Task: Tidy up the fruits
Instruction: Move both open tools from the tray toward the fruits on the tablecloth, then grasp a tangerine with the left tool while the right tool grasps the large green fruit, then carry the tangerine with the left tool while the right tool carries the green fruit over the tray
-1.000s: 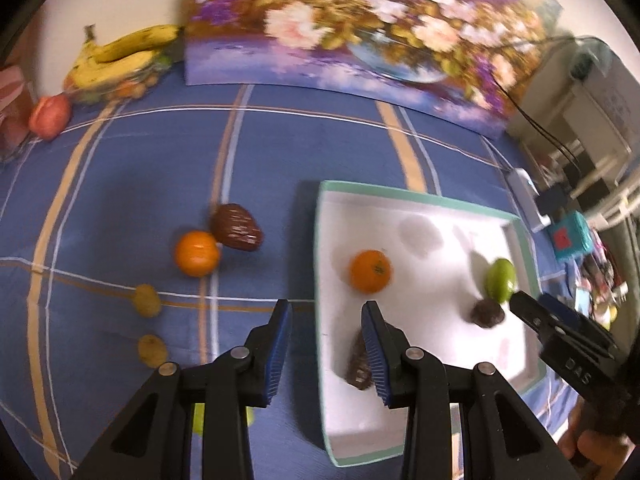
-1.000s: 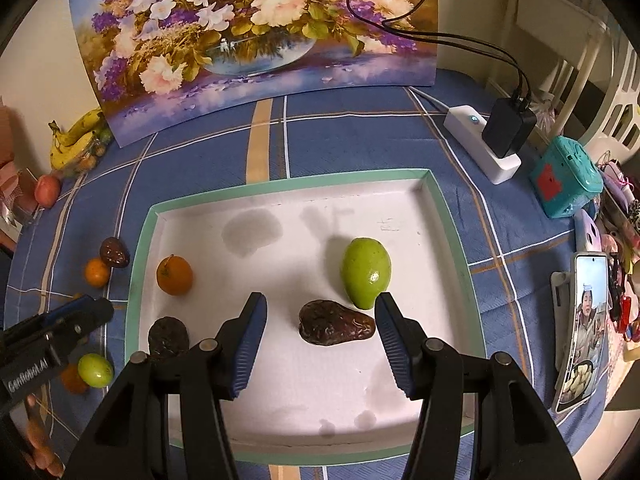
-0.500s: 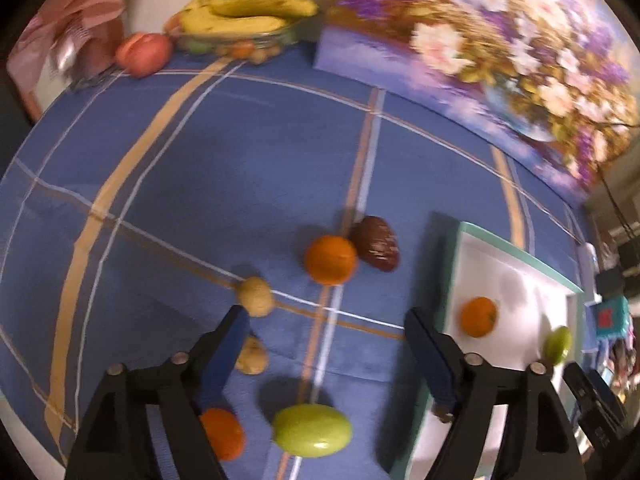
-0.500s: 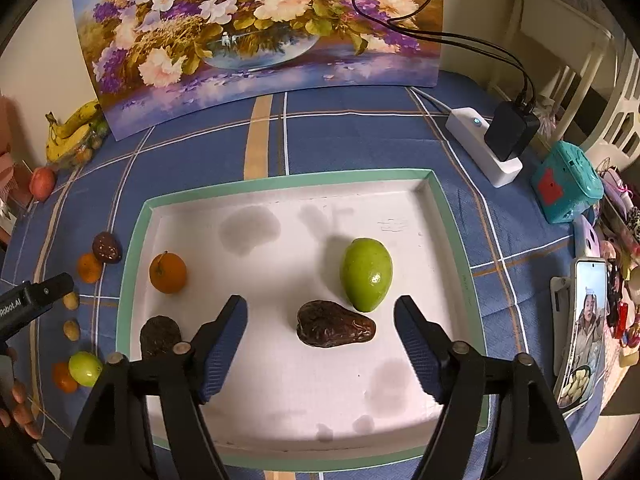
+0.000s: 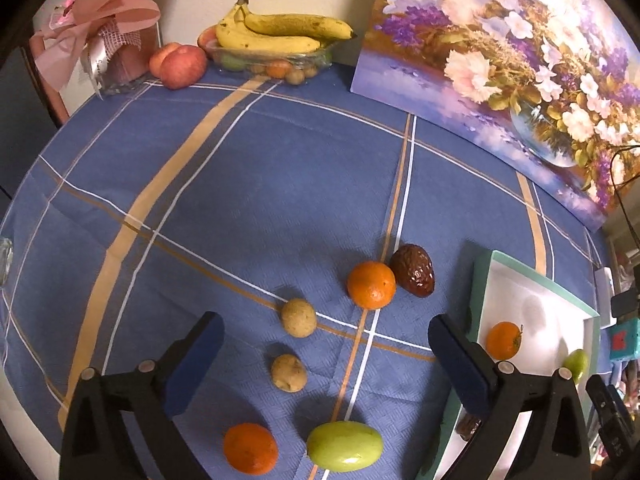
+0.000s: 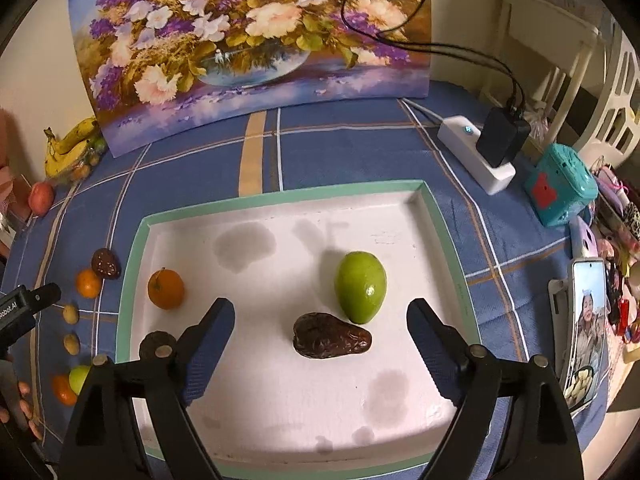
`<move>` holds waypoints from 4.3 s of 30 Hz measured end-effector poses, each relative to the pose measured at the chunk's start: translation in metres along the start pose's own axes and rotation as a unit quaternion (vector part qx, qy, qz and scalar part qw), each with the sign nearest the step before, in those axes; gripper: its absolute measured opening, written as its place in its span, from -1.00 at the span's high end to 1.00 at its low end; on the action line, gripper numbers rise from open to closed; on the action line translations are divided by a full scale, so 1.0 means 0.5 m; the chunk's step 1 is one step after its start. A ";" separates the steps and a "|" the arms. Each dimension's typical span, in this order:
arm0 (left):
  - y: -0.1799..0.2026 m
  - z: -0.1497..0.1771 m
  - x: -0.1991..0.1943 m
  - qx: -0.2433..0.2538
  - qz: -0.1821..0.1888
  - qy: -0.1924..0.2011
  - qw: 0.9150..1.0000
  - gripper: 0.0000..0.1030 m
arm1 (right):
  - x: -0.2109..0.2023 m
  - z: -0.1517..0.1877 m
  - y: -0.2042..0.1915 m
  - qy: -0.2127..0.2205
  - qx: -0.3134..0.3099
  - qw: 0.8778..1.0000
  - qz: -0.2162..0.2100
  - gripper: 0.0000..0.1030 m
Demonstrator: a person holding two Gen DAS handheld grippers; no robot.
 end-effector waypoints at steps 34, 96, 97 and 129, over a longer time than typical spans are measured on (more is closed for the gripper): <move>-0.085 -0.004 -0.086 -0.010 0.061 0.020 0.998 -0.98 | -0.075 -0.056 -0.149 0.099 -0.033 0.992 -0.074 -0.73; -0.310 0.051 -0.022 -0.174 0.050 -0.096 0.979 0.33 | 0.024 0.054 -0.461 -0.077 -0.140 0.964 -0.211 -0.14; -0.316 0.049 -0.020 -0.174 0.051 -0.096 0.979 0.33 | 0.025 0.057 -0.467 -0.079 -0.144 0.963 -0.213 -0.14; -0.280 0.057 0.001 -0.180 0.057 -0.095 0.978 0.33 | 0.043 0.085 -0.514 -0.094 -0.201 0.958 -0.181 -0.02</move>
Point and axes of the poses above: each gripper's, at about its wrist camera, not at the fingertips, and x roughly the way its jaws point, y to its right, z to its underside, the point moved 5 cm from there along x, roughly the way its jaws point, and after that the axes turned 11 degrees about -x, right-handed, at the moved point
